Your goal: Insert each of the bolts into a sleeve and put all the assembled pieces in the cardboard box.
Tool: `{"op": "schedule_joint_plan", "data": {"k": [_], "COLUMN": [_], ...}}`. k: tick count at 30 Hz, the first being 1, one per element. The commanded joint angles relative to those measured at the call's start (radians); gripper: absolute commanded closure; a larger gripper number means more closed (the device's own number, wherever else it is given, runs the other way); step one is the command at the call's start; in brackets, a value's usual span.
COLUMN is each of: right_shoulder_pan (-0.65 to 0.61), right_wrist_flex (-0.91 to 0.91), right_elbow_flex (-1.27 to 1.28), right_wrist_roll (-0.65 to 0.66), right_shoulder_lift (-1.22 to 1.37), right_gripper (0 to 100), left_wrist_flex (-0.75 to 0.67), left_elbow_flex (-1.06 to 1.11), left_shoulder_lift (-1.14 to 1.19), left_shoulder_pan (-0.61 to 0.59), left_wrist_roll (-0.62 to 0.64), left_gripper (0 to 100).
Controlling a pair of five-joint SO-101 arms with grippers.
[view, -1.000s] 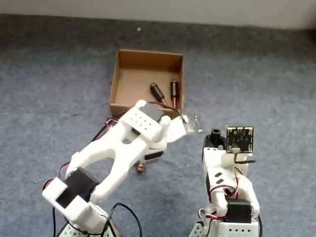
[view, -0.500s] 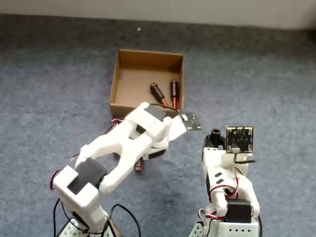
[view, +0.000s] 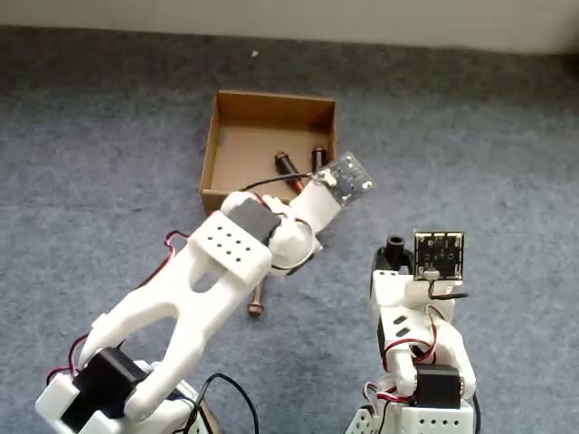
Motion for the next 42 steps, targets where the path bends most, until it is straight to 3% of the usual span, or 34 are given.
{"op": "schedule_joint_plan", "data": {"k": [1,6,20,24,28,33,42], "right_shoulder_pan": [0.005,0.005,0.005,0.005,0.005,0.005,0.005], "right_wrist_flex": [-0.025,-0.025,-0.025,-0.025,-0.025,-0.025,-0.025], "right_elbow_flex": [-0.008,-0.008,-0.007,-0.007,-0.007,-0.007,-0.008], "right_wrist_roll": [0.008,0.008,0.008,0.008,0.008,0.008,0.008], "right_shoulder_lift": [-0.016,-0.016,-0.016,-0.016,-0.016,-0.016,-0.016], "right_gripper": [99.2,99.2,99.2,99.2,99.2,99.2,99.2], "left_wrist_flex": [-0.249,-0.385,-0.387,-0.259,-0.155,-0.078,-0.029], "left_elbow_flex": [0.189,0.321,0.360,0.349,0.352,0.377,0.360], "left_shoulder_lift": [-0.048,-0.050,-0.071,-0.205,-0.357,-0.352,-0.111], "left_shoulder_pan": [-0.042,-0.133,-0.314,-0.302,-0.271,-0.268,-0.266], "left_wrist_roll": [0.049,0.055,0.054,0.051,0.063,0.209,0.411], "left_gripper": [100,100,99,99,87,81,76]}}
